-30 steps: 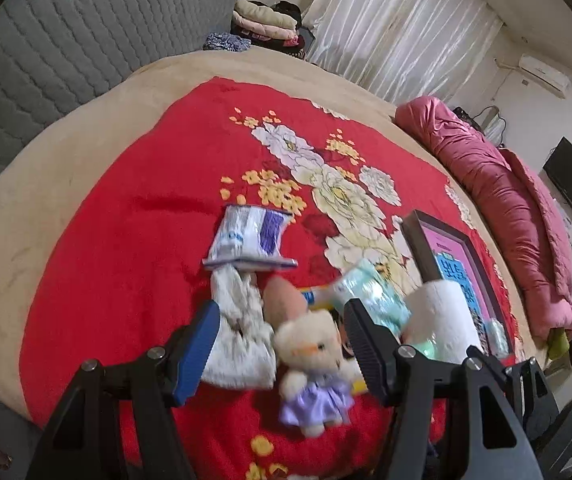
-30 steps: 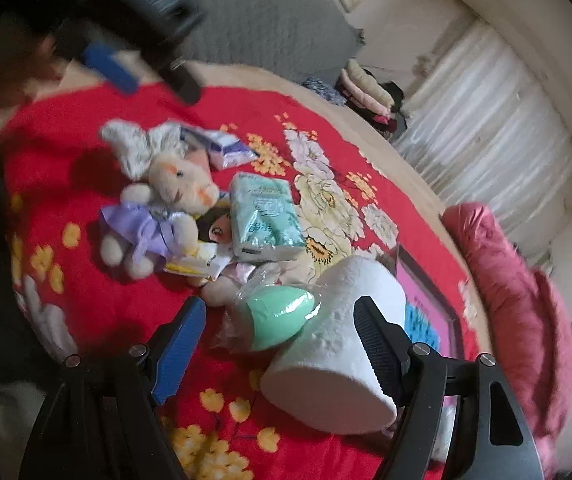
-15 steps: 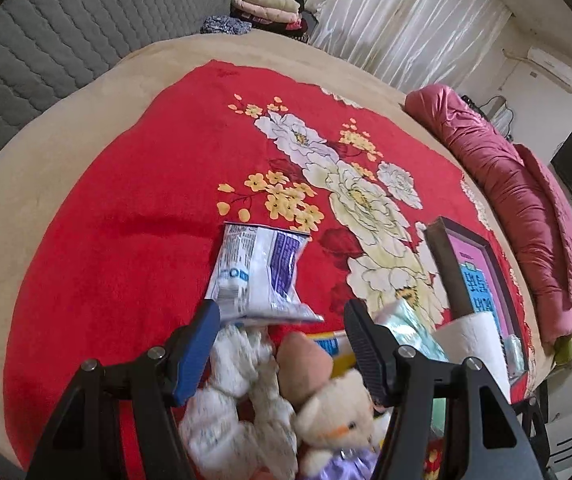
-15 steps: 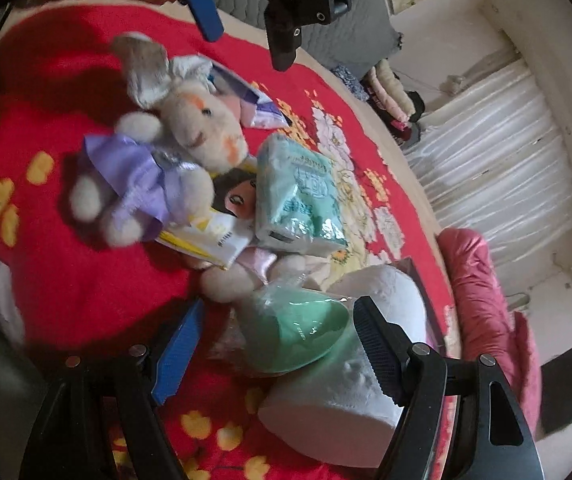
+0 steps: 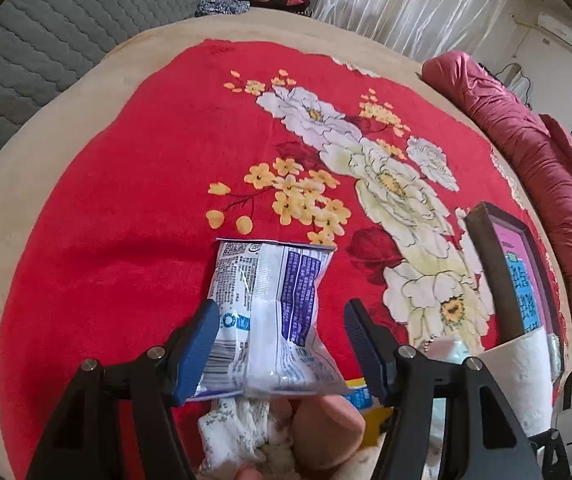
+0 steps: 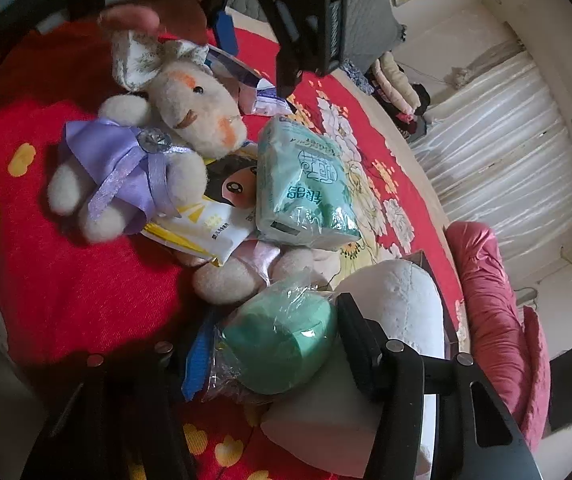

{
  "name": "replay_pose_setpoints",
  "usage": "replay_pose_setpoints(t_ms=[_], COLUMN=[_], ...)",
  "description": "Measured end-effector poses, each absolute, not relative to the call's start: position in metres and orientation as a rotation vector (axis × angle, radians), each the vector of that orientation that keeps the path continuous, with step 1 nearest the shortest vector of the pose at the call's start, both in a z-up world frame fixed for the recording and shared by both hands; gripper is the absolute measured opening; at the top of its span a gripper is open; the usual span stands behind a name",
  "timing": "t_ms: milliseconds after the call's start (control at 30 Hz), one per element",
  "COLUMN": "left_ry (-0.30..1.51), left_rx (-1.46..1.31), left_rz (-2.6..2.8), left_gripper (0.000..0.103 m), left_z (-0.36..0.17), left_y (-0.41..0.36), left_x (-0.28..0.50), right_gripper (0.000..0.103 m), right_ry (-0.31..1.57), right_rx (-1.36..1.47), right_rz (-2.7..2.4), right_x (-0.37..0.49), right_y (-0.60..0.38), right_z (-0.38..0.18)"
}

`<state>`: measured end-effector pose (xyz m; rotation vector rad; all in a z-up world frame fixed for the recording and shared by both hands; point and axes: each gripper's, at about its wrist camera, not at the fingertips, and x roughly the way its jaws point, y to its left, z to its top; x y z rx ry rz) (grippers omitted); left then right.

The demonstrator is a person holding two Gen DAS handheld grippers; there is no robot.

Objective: Organize soft objects
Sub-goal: 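Grasp the white-and-blue snack bag with the left tool while the right tool grasps the green bagged ball, then lift the snack bag and green bagged ball and carry both toward the pink tray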

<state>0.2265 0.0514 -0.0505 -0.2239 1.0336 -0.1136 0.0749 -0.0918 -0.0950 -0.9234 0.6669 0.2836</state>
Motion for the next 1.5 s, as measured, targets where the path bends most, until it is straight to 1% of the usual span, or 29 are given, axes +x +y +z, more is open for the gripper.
replay_pose_setpoints(t_ms=[133, 233, 467, 700, 733, 800, 900, 1100, 1300, 1500], left_ry=[1.078, 1.118, 1.125, 1.126, 1.119, 1.099, 1.057, 0.961, 0.947, 0.937], left_rx=[-0.2, -0.237, -0.198, -0.213, -0.228, -0.264, -0.327, -0.376, -0.341, -0.322], left_rz=[-0.093, -0.081, -0.087, -0.097, -0.097, -0.099, -0.111, -0.135, -0.129, -0.139], left_gripper=[0.064, 0.065, 0.065, 0.055, 0.054, 0.05, 0.048, 0.048, 0.048, 0.048], left_z=[-0.061, -0.07, -0.075, -0.075, -0.074, -0.071, -0.062, -0.033, -0.019, -0.01], left_y=[0.052, 0.058, 0.054, 0.057, 0.058, 0.062, 0.069, 0.078, 0.076, 0.068], left_x=[0.233, 0.238, 0.239, 0.237, 0.235, 0.232, 0.226, 0.211, 0.192, 0.166], right_gripper=[0.058, 0.058, 0.058, 0.056, 0.056, 0.056, 0.056, 0.056, 0.056, 0.056], right_ry=[0.66, 0.652, 0.63, 0.632, 0.626, 0.616, 0.606, 0.588, 0.6, 0.566], right_rx=[-0.904, -0.887, -0.863, -0.84, -0.837, -0.83, -0.821, -0.781, -0.707, -0.664], right_rz=[0.293, 0.297, 0.3, 0.31, 0.31, 0.309, 0.307, 0.31, 0.33, 0.338], right_x=[0.081, 0.082, 0.083, 0.082, 0.082, 0.08, 0.077, 0.071, 0.069, 0.063], right_y=[-0.097, -0.098, -0.104, -0.106, -0.107, -0.108, -0.108, -0.112, -0.12, -0.126], right_z=[-0.095, -0.094, -0.089, -0.087, -0.085, -0.083, -0.079, -0.07, -0.061, -0.047])
